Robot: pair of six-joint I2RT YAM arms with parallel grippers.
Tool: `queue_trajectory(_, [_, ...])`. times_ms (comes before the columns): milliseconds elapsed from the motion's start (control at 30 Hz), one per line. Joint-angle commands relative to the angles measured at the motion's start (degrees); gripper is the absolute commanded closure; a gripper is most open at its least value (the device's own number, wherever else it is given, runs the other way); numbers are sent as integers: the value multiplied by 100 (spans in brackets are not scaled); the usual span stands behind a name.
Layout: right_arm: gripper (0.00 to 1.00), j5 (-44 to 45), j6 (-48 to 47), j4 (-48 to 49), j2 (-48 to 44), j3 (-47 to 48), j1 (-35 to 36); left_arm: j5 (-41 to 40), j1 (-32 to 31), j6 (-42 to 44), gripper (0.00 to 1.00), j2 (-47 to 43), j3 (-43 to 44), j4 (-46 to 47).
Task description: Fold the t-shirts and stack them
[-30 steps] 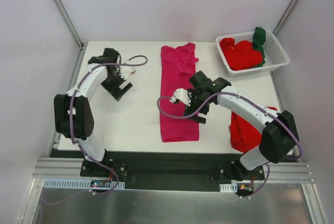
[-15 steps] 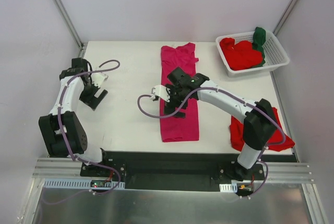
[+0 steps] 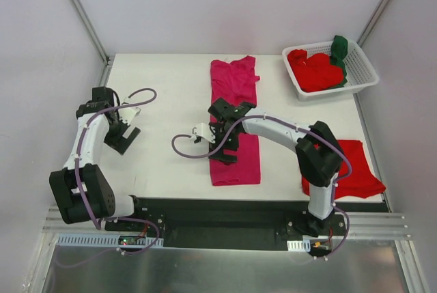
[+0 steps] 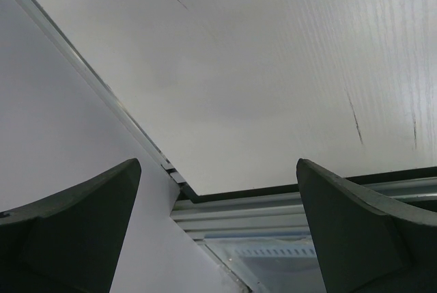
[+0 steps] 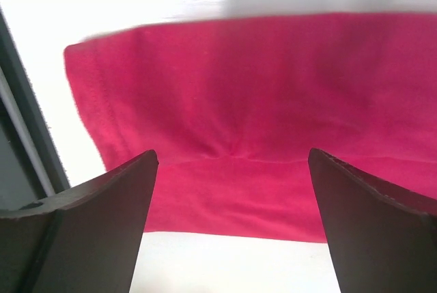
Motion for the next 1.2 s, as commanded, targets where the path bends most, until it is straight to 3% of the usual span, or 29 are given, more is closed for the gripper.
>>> queue_trajectory(0, [4,-482,-169,-501,-42,-2,100,-47,14,53,0,-167,-101,-100])
queue_trajectory(833, [4,80,744,843,749,-178,944,111,31,-96,1,-562,-400,-276])
queue_trajectory(1167, [4,511,955,948,337,-661,944,287,14,-149,1,-1054,-821,-311])
